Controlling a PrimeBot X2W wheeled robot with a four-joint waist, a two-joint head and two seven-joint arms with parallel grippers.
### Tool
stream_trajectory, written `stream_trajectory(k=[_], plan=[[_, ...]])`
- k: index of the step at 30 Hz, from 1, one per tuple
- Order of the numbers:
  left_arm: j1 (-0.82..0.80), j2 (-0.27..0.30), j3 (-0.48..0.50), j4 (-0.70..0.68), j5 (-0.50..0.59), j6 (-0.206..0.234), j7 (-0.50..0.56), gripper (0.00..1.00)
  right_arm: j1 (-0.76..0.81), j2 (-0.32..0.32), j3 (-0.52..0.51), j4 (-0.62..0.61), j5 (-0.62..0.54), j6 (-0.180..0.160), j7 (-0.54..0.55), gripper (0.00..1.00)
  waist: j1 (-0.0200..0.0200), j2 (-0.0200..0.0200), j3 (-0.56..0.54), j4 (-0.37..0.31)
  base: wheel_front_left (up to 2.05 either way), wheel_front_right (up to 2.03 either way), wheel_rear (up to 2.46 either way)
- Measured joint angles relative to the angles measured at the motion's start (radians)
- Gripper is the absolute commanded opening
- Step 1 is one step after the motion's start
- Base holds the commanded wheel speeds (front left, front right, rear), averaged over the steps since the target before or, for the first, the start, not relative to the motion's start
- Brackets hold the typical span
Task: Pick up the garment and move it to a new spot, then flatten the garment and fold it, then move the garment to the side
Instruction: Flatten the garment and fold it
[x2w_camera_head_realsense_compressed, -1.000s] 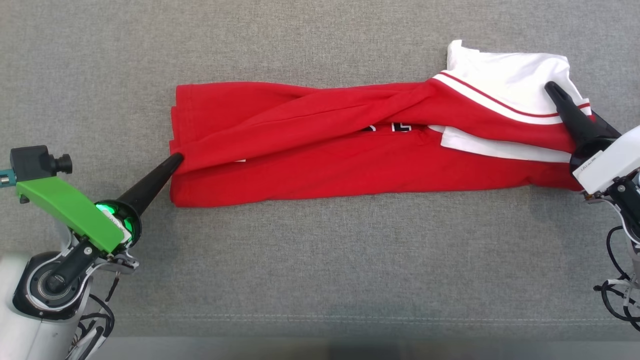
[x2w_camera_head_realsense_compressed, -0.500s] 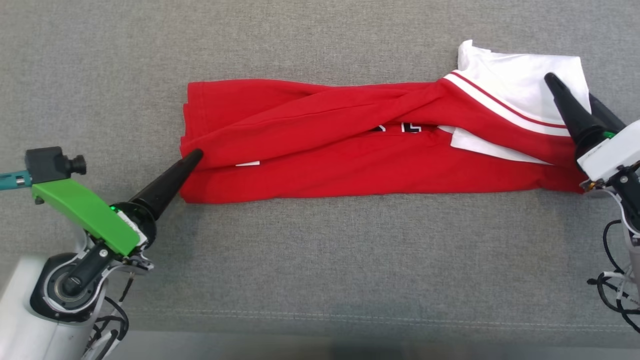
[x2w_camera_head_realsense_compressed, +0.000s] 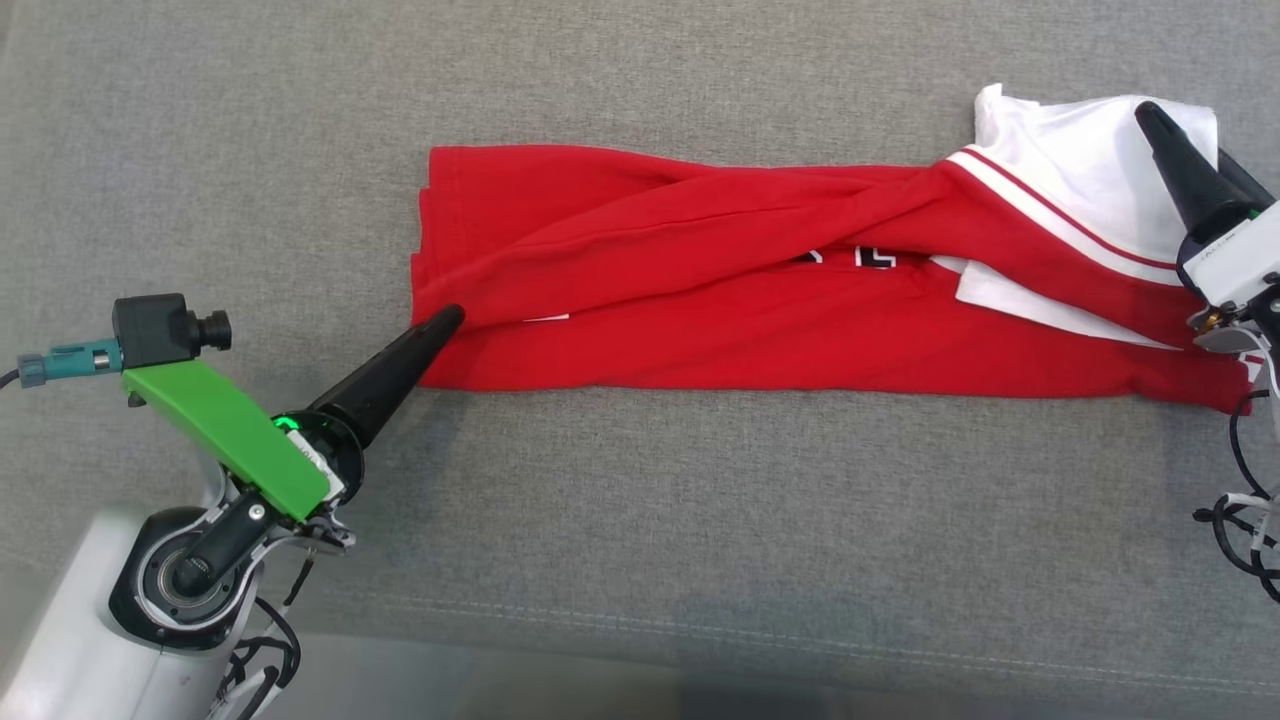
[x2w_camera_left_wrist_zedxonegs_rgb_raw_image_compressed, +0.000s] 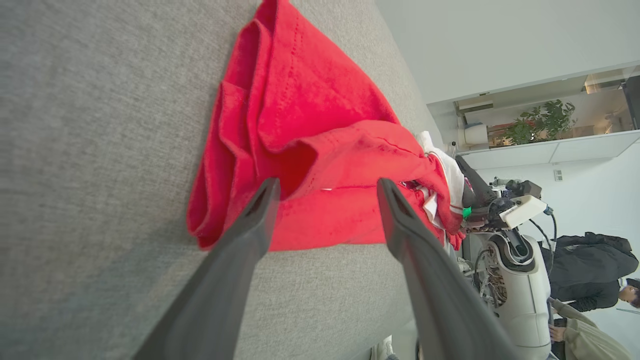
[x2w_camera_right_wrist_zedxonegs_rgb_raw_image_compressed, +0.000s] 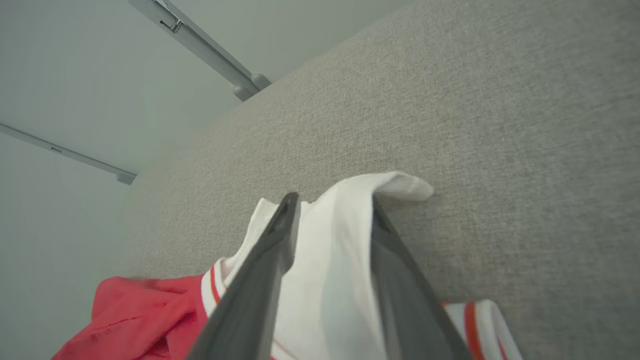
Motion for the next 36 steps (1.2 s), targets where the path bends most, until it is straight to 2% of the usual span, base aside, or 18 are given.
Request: stream_trajectory(k=[1, 10, 19, 26, 36], plan=[[0.001, 0.000, 0.001, 0.000, 0.000, 0.000, -0.004, 1.00, -0.007, 0.000, 0.006, 0.005, 0.000, 0.002, 0.002, 0.00, 0.0000, 0.0000, 0.001, 0.004, 0.00, 0.00, 0.00], [0.022, 0.002, 0.011, 0.016, 0.017, 0.000, -0.025, 1.00, -0.038, 0.007, 0.028, -0.013, 0.006, 0.050, -0.003, 0.00, 0.0000, 0.0000, -0.010, 0.008, 0.00, 0.00, 0.00], [0.064, 0.021, 0.050, 0.029, 0.017, 0.000, -0.054, 1.00, 0.017, 0.023, 0.087, -0.092, 0.062, 0.121, 0.020, 0.00, 0.0000, 0.0000, -0.046, -0.026, 0.00, 0.00, 0.00], [0.110, 0.042, 0.076, 0.026, 0.017, 0.000, -0.073, 1.00, 0.143, 0.012, 0.124, -0.143, 0.107, 0.130, 0.086, 0.00, 0.0000, 0.0000, -0.076, -0.074, 0.00, 0.00, 0.00], [0.141, 0.053, 0.073, -0.006, 0.017, 0.013, -0.078, 1.00, 0.247, -0.042, 0.071, -0.170, 0.134, 0.118, 0.127, 0.00, 0.0000, 0.0000, -0.091, -0.145, 0.00, 0.00, 0.00]])
